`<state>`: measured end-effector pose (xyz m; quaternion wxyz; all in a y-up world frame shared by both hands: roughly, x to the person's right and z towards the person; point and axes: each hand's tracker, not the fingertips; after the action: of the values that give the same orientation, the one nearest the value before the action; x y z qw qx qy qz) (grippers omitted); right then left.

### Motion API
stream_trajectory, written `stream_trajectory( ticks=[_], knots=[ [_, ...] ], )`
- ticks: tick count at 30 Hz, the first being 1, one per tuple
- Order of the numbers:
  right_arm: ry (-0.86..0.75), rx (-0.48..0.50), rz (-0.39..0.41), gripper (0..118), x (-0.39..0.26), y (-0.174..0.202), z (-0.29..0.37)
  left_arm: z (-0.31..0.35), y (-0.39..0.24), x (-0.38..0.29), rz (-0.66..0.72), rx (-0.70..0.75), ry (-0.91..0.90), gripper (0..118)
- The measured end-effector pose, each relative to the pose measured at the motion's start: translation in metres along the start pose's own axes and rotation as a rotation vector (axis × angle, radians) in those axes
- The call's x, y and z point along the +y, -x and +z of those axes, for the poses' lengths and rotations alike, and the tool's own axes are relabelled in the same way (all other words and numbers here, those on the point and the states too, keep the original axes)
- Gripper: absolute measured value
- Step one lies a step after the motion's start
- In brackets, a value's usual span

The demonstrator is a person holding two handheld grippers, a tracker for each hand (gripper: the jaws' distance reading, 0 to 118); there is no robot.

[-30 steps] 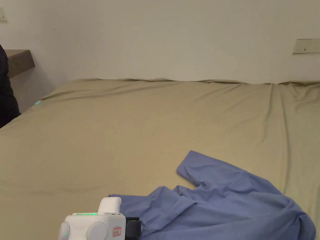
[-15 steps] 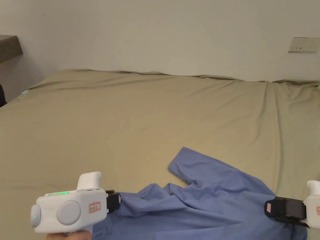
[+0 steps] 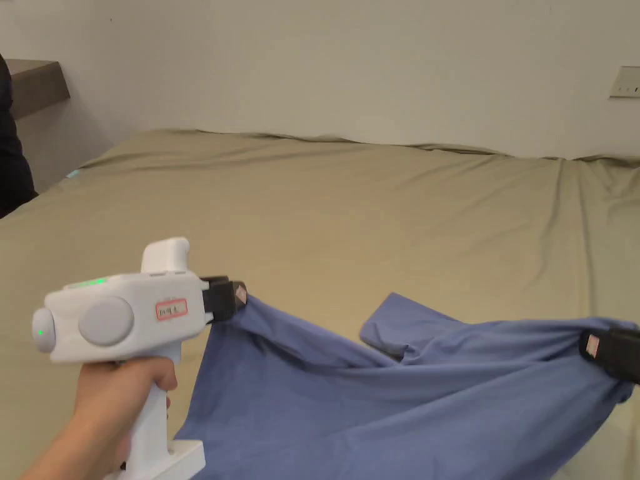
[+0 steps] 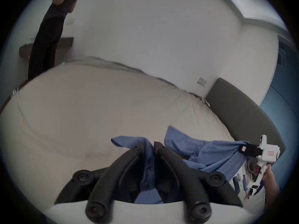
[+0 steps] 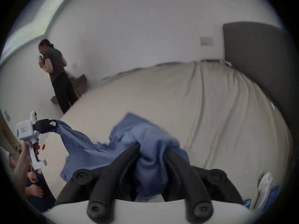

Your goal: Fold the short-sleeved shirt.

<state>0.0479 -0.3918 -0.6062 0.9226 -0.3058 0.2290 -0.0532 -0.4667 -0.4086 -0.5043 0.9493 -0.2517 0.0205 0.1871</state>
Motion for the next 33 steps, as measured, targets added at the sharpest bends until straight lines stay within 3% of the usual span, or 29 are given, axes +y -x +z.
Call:
stream_trajectory(
  ticks=[6, 18, 23, 25, 33],
  knots=[
    [-0.152, 0.012, 0.053, 15, 0.083, 0.009, 0.014, 0.024, -0.017, 0.072, 0.009, -0.046, -0.118, 10],
    [-0.351, -0.011, 0.188, 15, 0.224, 0.032, 0.021, 0.048, -0.050, 0.205, -0.099, -0.043, -0.288, 10],
    [-0.367, -0.022, 0.185, 15, 0.243, 0.029, 0.012, 0.050, -0.045, 0.221, -0.088, -0.054, -0.320, 10],
    [-0.358, -0.015, 0.156, 15, 0.238, 0.046, 0.010, 0.046, -0.042, 0.223, -0.083, -0.043, -0.312, 10],
    [-0.330, -0.024, 0.108, 15, 0.217, 0.018, -0.012, 0.033, -0.013, 0.210, -0.014, -0.031, -0.293, 10]
  ],
)
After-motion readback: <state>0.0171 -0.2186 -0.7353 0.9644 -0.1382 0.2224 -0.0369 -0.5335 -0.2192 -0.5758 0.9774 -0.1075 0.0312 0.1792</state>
